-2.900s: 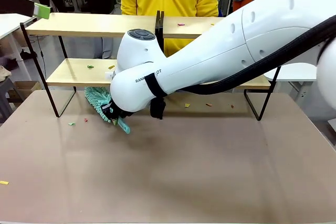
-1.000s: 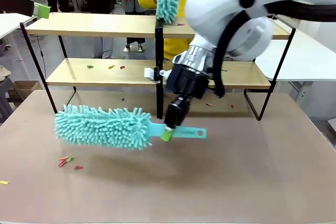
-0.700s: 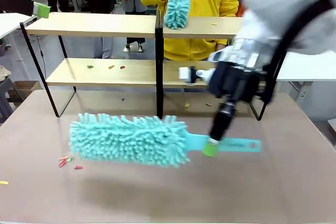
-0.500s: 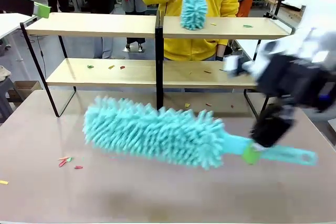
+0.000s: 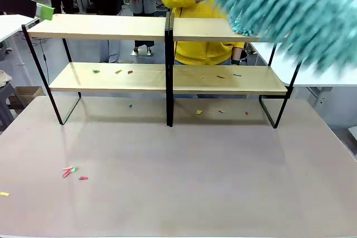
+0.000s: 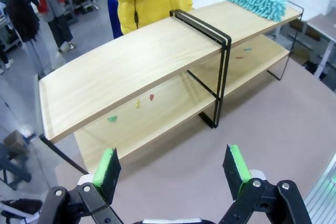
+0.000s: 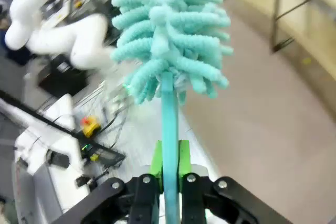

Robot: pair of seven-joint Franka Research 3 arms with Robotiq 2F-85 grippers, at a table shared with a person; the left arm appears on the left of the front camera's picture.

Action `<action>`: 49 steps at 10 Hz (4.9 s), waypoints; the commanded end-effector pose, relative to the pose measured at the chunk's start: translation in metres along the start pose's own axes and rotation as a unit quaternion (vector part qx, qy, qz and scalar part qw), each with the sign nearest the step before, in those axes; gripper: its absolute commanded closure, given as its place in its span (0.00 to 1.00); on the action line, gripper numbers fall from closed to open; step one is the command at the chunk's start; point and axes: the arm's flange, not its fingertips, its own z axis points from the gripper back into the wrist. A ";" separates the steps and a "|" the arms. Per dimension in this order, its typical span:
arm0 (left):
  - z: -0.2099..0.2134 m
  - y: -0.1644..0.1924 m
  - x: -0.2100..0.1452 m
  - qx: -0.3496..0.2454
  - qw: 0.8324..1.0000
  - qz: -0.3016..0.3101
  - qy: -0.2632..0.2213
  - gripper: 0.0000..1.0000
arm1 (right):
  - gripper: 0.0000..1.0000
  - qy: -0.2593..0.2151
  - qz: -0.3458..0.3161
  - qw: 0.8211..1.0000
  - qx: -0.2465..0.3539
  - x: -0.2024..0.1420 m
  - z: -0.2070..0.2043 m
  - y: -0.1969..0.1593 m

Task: Clean the shelves.
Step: Clean a randomly selected level of the Shelf with the Duster, then clean another randomly selected level of the Shelf with the Duster.

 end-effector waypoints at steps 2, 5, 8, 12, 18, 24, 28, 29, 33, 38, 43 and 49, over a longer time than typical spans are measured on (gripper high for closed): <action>-0.001 -0.001 -0.003 0.001 1.000 0.004 -0.002 0.00 | 1.00 -0.027 0.026 0.993 -0.109 -0.006 0.035 -0.004; -0.001 -0.001 -0.003 0.001 1.000 0.004 -0.002 0.00 | 1.00 -0.043 0.008 0.993 -0.107 0.009 0.043 -0.007; -0.001 -0.001 -0.003 0.001 1.000 0.004 -0.002 0.00 | 1.00 -0.043 0.008 0.993 -0.107 0.009 0.043 -0.007; -0.001 -0.001 -0.003 0.001 1.000 0.004 -0.002 0.00 | 1.00 -0.043 0.008 0.993 -0.107 0.009 0.043 -0.007; -0.001 -0.001 -0.003 0.001 1.000 0.004 -0.002 0.00 | 0.88 0.029 0.023 0.994 -0.102 0.002 0.011 -0.004; -0.001 -0.001 -0.003 0.001 1.000 0.004 -0.002 0.00 | 0.88 0.276 -0.041 0.958 -0.069 -0.040 -0.063 -0.022; -0.001 -0.001 -0.003 0.001 1.000 0.004 -0.002 0.00 | 0.88 0.353 -0.062 0.933 -0.034 -0.051 -0.151 -0.048; -0.001 -0.001 -0.003 0.001 1.000 0.004 -0.002 0.00 | 0.88 0.338 -0.077 0.938 -0.033 -0.051 -0.170 -0.058; -0.001 -0.001 -0.003 0.001 1.000 0.004 -0.002 0.00 | 0.88 0.336 -0.170 0.918 -0.124 -0.074 -0.235 -0.100; -0.001 -0.001 -0.003 0.001 1.000 0.004 -0.002 0.00 | 0.88 0.334 -0.176 0.920 -0.105 -0.034 -0.245 -0.134; -0.001 -0.001 -0.003 0.001 1.000 0.004 -0.002 0.00 | 0.88 0.255 -0.246 0.917 -0.182 -0.040 -0.318 -0.203; -0.001 -0.001 -0.003 0.001 1.000 0.004 -0.002 0.00 | 0.88 0.210 -0.283 0.917 -0.185 -0.053 -0.355 -0.250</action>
